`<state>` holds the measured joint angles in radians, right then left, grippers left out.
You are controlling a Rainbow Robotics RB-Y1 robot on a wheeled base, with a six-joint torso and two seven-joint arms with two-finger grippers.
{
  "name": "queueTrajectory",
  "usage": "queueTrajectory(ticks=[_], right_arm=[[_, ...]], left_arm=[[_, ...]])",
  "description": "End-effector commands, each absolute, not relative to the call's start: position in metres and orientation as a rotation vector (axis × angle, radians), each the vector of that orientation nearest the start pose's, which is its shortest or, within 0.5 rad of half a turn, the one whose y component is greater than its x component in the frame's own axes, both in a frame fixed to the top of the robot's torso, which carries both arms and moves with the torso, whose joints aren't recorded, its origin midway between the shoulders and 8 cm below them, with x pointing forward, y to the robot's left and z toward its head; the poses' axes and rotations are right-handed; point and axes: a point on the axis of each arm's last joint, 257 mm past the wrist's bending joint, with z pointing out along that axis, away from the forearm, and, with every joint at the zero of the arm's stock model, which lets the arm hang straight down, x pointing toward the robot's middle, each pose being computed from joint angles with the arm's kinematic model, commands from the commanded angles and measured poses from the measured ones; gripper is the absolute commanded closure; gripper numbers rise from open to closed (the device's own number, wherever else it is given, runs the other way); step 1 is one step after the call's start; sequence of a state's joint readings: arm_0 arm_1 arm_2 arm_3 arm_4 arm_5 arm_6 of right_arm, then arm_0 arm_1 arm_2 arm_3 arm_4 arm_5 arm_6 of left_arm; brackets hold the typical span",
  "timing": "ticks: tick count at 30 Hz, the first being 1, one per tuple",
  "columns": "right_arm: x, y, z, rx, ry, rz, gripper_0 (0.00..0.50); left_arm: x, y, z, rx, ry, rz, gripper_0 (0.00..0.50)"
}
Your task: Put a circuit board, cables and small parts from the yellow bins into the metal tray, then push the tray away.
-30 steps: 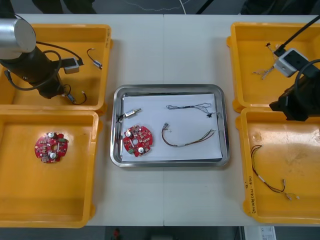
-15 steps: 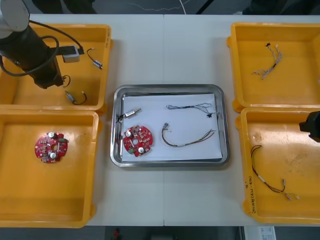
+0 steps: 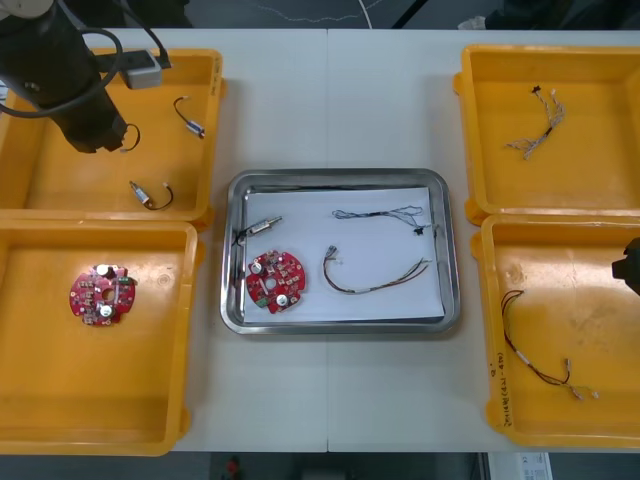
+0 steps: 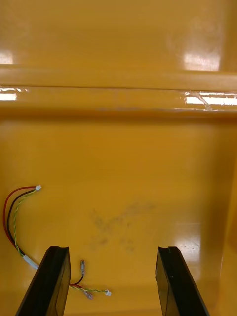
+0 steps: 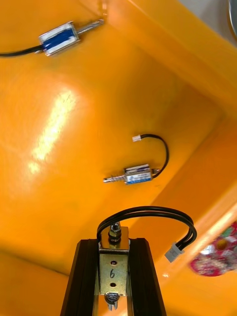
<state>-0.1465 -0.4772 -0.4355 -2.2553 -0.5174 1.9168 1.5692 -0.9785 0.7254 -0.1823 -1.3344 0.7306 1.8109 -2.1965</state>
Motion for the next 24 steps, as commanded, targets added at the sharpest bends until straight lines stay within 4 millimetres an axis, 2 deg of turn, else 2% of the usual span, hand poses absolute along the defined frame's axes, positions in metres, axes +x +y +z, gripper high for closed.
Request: queueTrajectory(ticks=[1, 10, 24], right_arm=[[0.376, -0.404, -0.181, 0.084, 2.583, -0.135, 0.0], [0.375, -0.407, -0.188, 0.12, 2.607, -0.115, 0.0], [0.374, -0.414, -0.185, 0.138, 2.598, -0.126, 0.0]], left_arm=[[0.547, 0.286, -0.069, 1.156, 2.464, 0.293, 0.5], [0.534, 0.223, -0.068, 1.041, 2.488, 0.179, 0.5], [0.508, 0.129, -0.093, 0.955, 2.52, 0.121, 0.499]])
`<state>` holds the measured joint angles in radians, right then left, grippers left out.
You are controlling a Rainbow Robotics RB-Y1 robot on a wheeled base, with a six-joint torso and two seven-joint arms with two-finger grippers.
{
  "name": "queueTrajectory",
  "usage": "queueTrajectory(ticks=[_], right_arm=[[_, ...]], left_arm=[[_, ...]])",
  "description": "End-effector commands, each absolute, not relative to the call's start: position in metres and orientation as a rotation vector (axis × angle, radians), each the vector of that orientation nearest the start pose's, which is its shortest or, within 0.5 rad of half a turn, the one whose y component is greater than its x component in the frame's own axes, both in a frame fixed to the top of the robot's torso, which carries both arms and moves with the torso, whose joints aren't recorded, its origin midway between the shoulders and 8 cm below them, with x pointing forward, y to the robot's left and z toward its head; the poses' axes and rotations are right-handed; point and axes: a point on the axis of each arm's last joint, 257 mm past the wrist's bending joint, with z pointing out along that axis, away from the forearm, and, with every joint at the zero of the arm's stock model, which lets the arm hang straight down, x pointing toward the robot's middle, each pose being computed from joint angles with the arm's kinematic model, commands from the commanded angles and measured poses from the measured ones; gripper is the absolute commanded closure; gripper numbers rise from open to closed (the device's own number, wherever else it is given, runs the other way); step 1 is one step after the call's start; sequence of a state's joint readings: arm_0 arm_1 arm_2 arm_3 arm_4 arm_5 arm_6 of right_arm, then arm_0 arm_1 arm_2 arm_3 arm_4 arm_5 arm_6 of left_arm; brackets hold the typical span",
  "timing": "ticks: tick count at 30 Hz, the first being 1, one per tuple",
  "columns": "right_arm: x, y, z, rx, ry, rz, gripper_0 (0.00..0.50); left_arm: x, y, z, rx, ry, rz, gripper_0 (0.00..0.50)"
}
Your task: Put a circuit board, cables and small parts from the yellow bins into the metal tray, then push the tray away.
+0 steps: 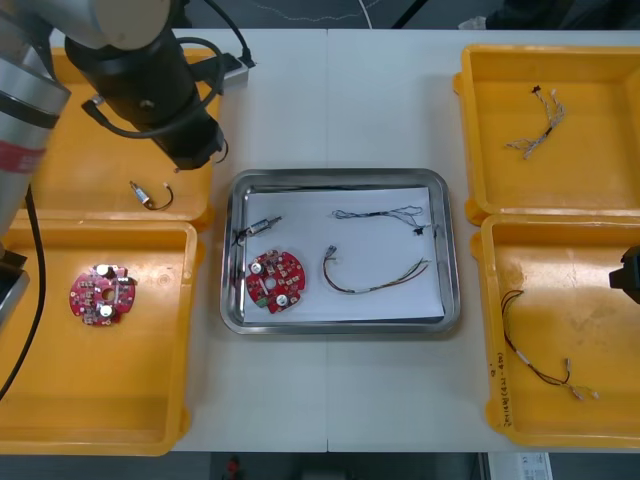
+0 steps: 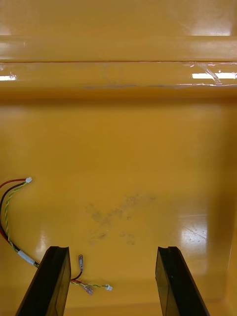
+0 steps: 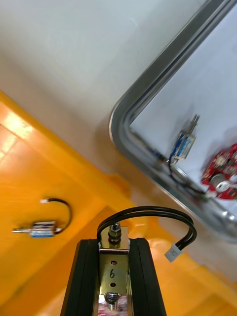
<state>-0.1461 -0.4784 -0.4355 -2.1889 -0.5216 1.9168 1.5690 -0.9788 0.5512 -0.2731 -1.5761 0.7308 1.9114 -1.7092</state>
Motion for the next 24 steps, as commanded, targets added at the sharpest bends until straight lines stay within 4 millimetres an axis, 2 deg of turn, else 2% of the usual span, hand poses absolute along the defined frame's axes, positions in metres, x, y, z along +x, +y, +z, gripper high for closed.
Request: queueTrajectory(ticks=[1, 8, 14, 20, 24], right_arm=[[0.374, -0.415, -0.185, 0.141, 2.599, -0.13, 0.0], [0.374, -0.417, -0.184, 0.141, 2.595, -0.137, 0.0], [0.373, -0.418, -0.184, 0.144, 2.597, -0.139, 0.0], [0.373, -0.418, -0.185, 0.141, 2.598, -0.142, 0.0], [0.373, -0.417, -0.185, 0.139, 2.598, -0.137, 0.0]], left_arm=[[0.506, 0.124, -0.095, 0.947, 2.524, 0.117, 0.498], [0.489, 0.087, -0.109, 0.916, 2.554, 0.095, 0.499], [0.483, 0.055, -0.127, 0.856, 2.553, 0.065, 0.498], [0.484, 0.033, -0.143, 0.803, 2.539, 0.033, 0.499], [0.488, 0.029, -0.155, 0.794, 2.543, 0.028, 0.499]])
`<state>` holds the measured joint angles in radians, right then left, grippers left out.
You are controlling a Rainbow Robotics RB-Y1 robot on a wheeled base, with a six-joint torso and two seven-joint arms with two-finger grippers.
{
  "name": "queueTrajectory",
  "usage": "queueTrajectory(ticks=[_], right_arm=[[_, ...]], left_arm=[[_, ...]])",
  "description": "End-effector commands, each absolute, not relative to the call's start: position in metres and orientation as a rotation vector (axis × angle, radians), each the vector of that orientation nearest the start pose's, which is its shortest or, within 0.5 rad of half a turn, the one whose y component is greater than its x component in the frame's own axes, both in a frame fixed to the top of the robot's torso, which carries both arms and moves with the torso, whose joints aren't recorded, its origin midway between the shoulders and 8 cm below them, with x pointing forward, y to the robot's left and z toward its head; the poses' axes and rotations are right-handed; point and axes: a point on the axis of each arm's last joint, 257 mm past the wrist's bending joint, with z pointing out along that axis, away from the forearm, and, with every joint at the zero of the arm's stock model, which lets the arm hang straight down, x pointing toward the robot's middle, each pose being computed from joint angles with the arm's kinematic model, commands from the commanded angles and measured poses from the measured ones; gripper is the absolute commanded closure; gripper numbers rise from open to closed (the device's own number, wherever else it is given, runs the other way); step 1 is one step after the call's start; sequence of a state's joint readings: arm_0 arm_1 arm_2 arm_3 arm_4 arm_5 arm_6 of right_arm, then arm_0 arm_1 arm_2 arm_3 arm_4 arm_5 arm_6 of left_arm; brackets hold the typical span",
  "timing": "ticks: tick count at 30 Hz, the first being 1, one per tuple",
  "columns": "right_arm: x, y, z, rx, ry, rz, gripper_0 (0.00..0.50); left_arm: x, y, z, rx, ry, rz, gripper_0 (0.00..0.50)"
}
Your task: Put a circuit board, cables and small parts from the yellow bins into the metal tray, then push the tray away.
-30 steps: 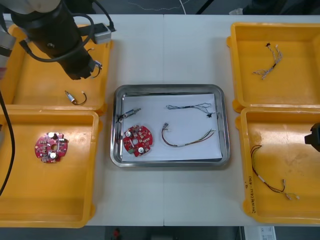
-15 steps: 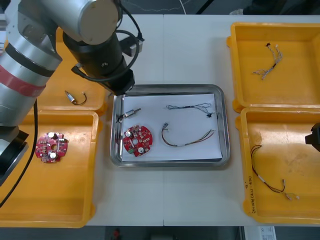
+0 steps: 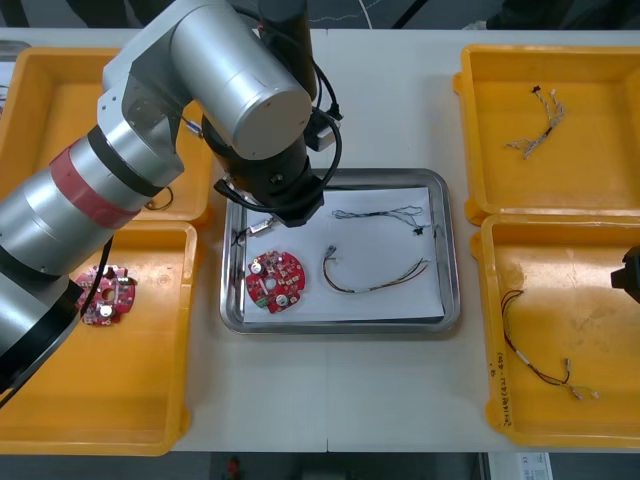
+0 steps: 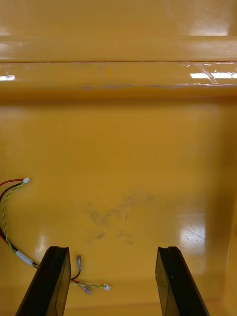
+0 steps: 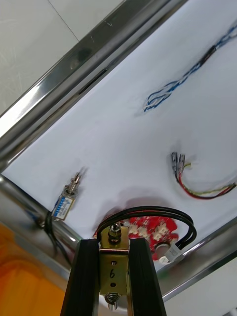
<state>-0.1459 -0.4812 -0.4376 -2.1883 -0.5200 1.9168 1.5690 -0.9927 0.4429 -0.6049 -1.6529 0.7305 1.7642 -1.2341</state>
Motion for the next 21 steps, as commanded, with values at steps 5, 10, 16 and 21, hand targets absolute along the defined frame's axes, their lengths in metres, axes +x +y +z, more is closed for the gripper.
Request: queueTrajectory(ticks=[5, 10, 16, 21], right_arm=[[0.373, -0.417, -0.184, 0.139, 2.596, -0.136, 0.0], [0.373, -0.417, -0.185, 0.138, 2.598, -0.134, 0.0], [0.373, -0.418, -0.184, 0.138, 2.597, -0.136, 0.0], [0.373, -0.417, -0.185, 0.135, 2.598, -0.133, 0.0]], left_arm=[[0.5, 0.025, -0.175, 0.774, 2.548, 0.016, 0.497], [0.512, 0.023, -0.191, 0.755, 2.546, 0.001, 0.498], [0.52, 0.025, -0.204, 0.735, 2.546, 0.018, 0.497], [0.521, 0.027, -0.209, 0.728, 2.548, 0.032, 0.499]])
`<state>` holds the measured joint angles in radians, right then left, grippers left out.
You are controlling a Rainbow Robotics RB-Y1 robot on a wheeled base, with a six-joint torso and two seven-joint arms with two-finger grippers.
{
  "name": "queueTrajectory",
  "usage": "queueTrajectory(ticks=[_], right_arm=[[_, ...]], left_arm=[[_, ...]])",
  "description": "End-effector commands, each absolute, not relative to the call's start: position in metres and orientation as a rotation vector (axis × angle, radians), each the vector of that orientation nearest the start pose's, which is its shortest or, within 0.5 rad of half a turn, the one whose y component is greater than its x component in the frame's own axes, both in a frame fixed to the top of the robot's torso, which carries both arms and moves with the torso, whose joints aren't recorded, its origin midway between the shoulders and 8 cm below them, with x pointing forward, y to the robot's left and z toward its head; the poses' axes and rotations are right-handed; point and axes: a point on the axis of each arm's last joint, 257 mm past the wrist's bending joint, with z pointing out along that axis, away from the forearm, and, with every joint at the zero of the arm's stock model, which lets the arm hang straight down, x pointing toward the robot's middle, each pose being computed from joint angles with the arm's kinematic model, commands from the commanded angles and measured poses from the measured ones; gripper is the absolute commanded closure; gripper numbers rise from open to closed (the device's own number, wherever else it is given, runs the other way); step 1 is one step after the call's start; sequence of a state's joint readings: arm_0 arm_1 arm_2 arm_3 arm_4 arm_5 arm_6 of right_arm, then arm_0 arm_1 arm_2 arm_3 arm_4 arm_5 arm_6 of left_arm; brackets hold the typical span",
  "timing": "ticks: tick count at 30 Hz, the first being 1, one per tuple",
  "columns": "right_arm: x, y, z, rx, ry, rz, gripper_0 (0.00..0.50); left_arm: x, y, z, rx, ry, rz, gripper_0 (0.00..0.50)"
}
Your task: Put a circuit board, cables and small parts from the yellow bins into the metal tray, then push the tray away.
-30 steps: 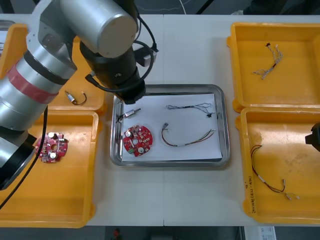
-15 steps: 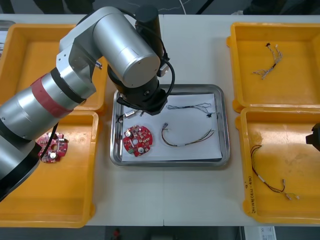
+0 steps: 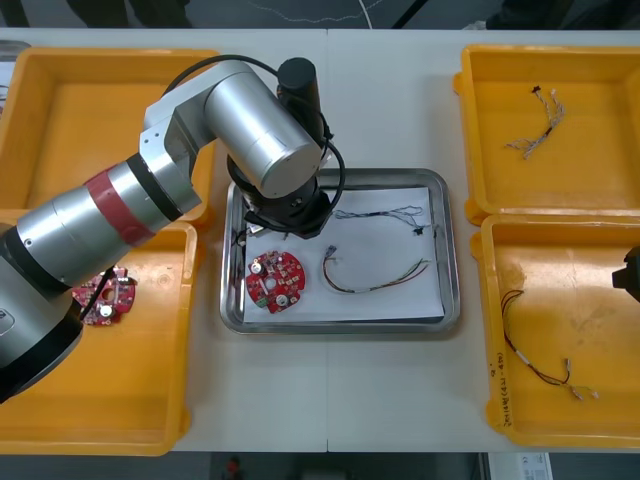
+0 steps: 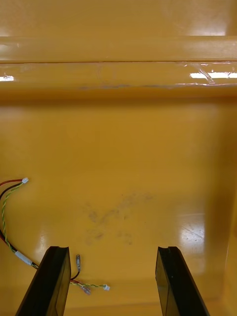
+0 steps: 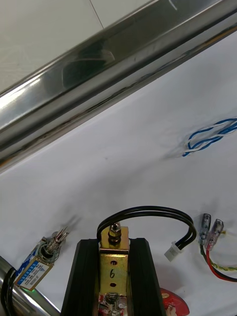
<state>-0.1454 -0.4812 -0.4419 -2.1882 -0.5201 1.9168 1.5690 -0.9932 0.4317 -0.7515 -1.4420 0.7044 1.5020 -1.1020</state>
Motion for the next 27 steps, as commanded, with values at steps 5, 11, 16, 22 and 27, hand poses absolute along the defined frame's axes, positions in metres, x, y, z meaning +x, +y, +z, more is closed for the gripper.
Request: queueTrajectory(ticks=[5, 11, 16, 22, 27], right_arm=[[0.373, -0.416, -0.184, 0.132, 2.597, -0.13, 0.0], [0.374, -0.414, -0.183, 0.124, 2.594, -0.127, 0.0], [0.374, -0.413, -0.183, 0.12, 2.594, -0.122, 0.0], [0.374, -0.411, -0.184, 0.121, 2.595, -0.109, 0.0], [0.374, -0.41, -0.183, 0.123, 2.594, -0.107, 0.0]], left_arm=[[0.52, 0.026, -0.212, 0.72, 2.552, 0.028, 0.499], [0.524, 0.028, -0.215, 0.7, 2.552, 0.021, 0.498], [0.528, 0.028, -0.221, 0.694, 2.549, 0.013, 0.499], [0.533, 0.029, -0.224, 0.675, 2.547, 0.002, 0.498], [0.534, 0.031, -0.224, 0.659, 2.552, 0.0, 0.497]])
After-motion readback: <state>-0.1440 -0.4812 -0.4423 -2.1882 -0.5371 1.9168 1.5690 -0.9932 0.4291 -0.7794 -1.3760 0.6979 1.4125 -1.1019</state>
